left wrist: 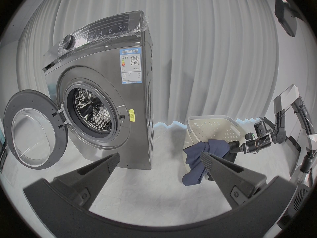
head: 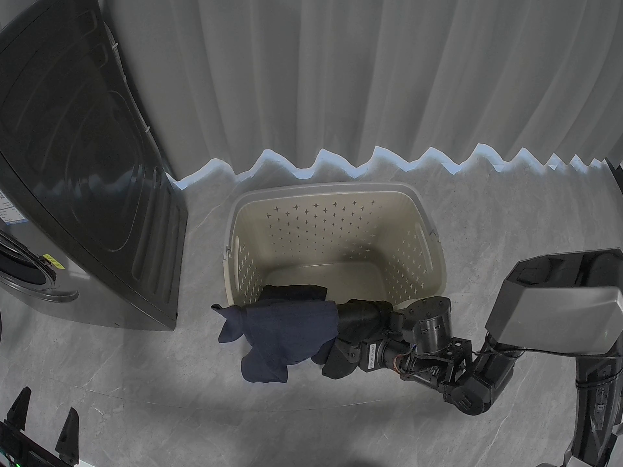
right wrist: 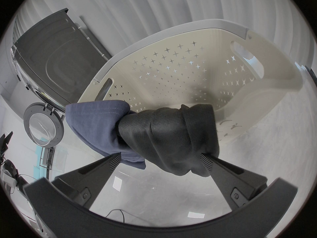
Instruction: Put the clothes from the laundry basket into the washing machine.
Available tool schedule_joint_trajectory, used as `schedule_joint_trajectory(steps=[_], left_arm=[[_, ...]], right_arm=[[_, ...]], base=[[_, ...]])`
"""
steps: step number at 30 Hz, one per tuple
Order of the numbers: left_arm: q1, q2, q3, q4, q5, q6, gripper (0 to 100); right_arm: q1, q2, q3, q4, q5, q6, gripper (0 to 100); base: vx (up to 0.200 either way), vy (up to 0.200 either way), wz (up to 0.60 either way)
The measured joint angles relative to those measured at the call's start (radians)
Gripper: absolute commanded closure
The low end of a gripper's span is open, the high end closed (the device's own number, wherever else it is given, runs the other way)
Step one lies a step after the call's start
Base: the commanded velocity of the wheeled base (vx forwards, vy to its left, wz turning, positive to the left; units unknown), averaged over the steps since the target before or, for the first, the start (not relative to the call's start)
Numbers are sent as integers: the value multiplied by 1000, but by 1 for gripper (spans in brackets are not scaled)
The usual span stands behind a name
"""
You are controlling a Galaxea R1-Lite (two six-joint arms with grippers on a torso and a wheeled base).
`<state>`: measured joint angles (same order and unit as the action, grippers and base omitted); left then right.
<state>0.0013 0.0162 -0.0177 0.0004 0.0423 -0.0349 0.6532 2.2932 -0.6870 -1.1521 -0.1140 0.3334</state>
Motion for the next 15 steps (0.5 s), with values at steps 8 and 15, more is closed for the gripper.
schedule_joint_trajectory(steps=[8, 15], left_arm=[[0, 0, 0, 0, 0, 0, 0], [0, 0, 0, 0, 0, 0, 0]], right_arm=[[-1, 39, -60, -14, -11, 0, 100], [-1, 43, -53, -43, -11, 4, 100]], base=[[0, 0, 0], [0, 0, 0]])
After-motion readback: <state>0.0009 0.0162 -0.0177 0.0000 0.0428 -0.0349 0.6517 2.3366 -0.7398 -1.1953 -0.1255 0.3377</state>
